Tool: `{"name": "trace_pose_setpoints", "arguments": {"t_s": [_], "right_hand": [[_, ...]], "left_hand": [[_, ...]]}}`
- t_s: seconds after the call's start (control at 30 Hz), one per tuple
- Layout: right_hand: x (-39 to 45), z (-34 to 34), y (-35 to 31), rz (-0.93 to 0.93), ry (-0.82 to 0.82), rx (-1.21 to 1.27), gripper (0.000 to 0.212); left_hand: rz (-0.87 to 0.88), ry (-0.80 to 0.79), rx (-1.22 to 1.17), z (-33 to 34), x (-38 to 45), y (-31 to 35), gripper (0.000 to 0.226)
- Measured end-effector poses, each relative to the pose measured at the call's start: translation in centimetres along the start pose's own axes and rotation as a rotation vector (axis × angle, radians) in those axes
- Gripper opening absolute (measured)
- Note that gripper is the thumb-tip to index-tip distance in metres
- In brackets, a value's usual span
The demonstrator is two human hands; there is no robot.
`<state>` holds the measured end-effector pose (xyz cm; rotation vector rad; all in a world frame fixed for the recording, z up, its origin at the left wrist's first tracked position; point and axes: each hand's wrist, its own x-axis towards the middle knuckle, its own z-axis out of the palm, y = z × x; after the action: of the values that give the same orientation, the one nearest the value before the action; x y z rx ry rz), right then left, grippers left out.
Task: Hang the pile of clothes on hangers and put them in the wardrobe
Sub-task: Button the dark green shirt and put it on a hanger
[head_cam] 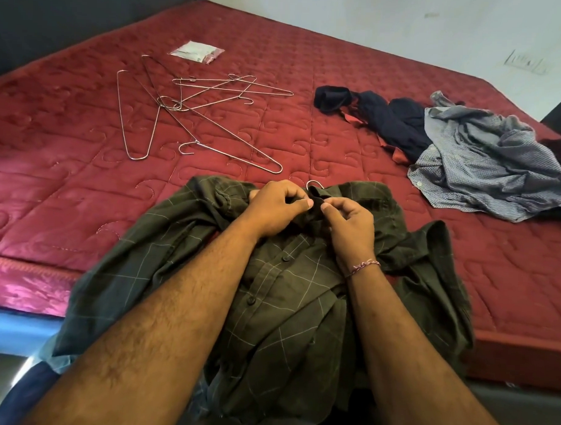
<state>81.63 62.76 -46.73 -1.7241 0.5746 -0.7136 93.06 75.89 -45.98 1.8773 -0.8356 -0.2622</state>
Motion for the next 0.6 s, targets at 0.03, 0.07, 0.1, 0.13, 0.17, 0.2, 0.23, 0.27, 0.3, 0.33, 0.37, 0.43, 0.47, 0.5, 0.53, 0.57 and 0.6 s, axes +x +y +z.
{"name": "trace_pose_setpoints", "arguments": {"t_s": [0.03,0.07,0.1,0.13,0.17,0.2,0.23,0.27,0.3,0.33,0.37,0.43,0.47,0.5,0.53,0.57,0.6], "right_hand": [[0.02,-0.07,0.02,0.015,-0.018,0.038,0.01],[0.03,-0.12,0.02,0.022,-0.037,0.059,0.009],[0.04,-0.16,-0.05,0.021,-0.056,0.069,0.01],[0.02,-0.14,-0.19,0.015,-0.07,0.062,0.013],[0.05,-0.1,-0.21,0.003,-0.081,0.049,0.014],[0.1,-0.02,-0.21,-0.014,-0.081,0.034,0.013],[0.17,0.02,-0.14,-0.025,-0.073,0.022,0.013],[0.21,0.02,-0.11,-0.027,-0.06,0.015,0.012],[0.24,-0.01,-0.02,-0.019,-0.048,0.02,0.011],[0.23,-0.04,0.0,-0.003,-0.038,0.032,0.011],[0.22,-0.04,0.03,0.016,-0.033,0.052,0.009],[0.23,-0.01,0.08,0.041,-0.023,0.085,0.004],[0.25,-0.01,0.1,0.039,-0.019,0.093,0.006],[0.27,0.0,0.19,0.032,-0.024,0.101,0.007],[0.18,-0.02,0.11,0.016,-0.032,0.107,0.005],[0.1,-0.04,0.1,-0.011,-0.044,0.114,0.005],[-0.01,-0.05,0.04,-0.043,-0.056,0.109,0.007]], "left_hand": [[0.008,-0.003,0.0,0.06,-0.03,-0.04,0.032],[0.017,-0.004,0.008,0.12,-0.08,-0.06,0.036],[0.027,-0.007,0.014,0.14,-0.07,-0.14,0.038],[0.038,-0.014,0.011,0.1,-0.07,-0.23,0.036],[0.046,-0.021,-0.004,0.0,-0.08,-0.31,0.034],[0.047,-0.032,-0.022,-0.1,-0.07,-0.42,0.031],[0.045,-0.046,-0.034,-0.25,-0.11,-0.44,0.028],[0.044,-0.063,-0.034,-0.44,-0.26,-0.26,0.023],[0.049,-0.079,-0.016,-0.61,-0.4,-0.1,0.016],[0.063,-0.085,0.016,-0.69,-0.42,-0.08,0.009],[0.074,-0.08,0.051,-0.72,-0.39,-0.19,0.009],[0.068,-0.059,0.061,-0.75,-0.31,-0.45,0.011],[0.057,-0.048,0.029,-0.77,-0.24,-0.57,0.01],[0.05,-0.039,-0.002,-0.81,-0.21,-0.73,0.009],[0.055,-0.037,-0.019,-0.82,-0.21,-0.79,0.007],[0.067,-0.042,-0.017,-0.77,-0.21,-0.8,0.008],[0.082,-0.048,-0.005,-0.71,-0.23,-0.77,0.011]]}}
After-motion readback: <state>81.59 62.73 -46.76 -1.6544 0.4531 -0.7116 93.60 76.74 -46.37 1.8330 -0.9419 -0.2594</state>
